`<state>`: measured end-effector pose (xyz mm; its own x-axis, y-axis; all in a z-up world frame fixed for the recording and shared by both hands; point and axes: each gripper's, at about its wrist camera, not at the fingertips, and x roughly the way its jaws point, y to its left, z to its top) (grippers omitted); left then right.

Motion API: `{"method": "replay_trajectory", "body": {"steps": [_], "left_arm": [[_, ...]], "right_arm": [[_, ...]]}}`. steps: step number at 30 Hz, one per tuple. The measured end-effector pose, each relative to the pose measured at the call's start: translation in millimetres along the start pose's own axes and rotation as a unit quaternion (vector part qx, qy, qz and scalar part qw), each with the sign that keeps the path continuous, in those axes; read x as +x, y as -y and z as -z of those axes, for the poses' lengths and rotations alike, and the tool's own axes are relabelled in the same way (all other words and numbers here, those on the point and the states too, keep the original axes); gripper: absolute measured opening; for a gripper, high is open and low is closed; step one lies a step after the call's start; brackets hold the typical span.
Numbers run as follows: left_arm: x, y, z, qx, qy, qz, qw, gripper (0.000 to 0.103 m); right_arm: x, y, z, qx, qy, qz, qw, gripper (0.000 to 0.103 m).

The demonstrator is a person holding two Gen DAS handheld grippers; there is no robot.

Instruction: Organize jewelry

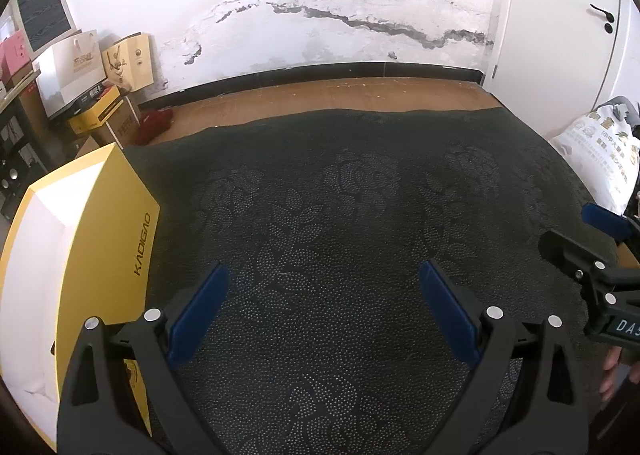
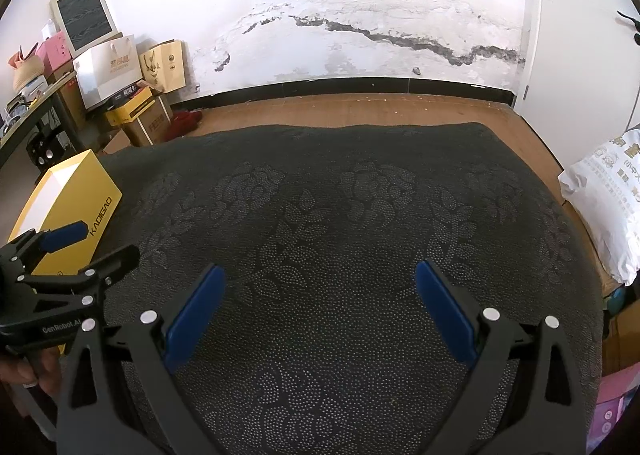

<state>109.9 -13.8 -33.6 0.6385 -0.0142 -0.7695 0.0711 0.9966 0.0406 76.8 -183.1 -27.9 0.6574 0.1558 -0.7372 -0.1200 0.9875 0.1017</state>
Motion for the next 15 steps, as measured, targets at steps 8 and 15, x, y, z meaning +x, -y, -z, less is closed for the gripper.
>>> {"method": "replay_trajectory", "body": {"steps": [8,15], "left_arm": [[0.9,-0.6,-0.7,-0.002,0.0,0.0,1.0,0.093],[0.9,-0.6,-0.5,0.0,-0.001,0.0,1.0,0.093]], "right_arm": [[1.2,-1.4,-0.3,-0.001,0.001,0.0,1.0,0.093],[1.0,-0.3,-0.2,-0.001,0.001,-0.001,1.0,0.093]]}}
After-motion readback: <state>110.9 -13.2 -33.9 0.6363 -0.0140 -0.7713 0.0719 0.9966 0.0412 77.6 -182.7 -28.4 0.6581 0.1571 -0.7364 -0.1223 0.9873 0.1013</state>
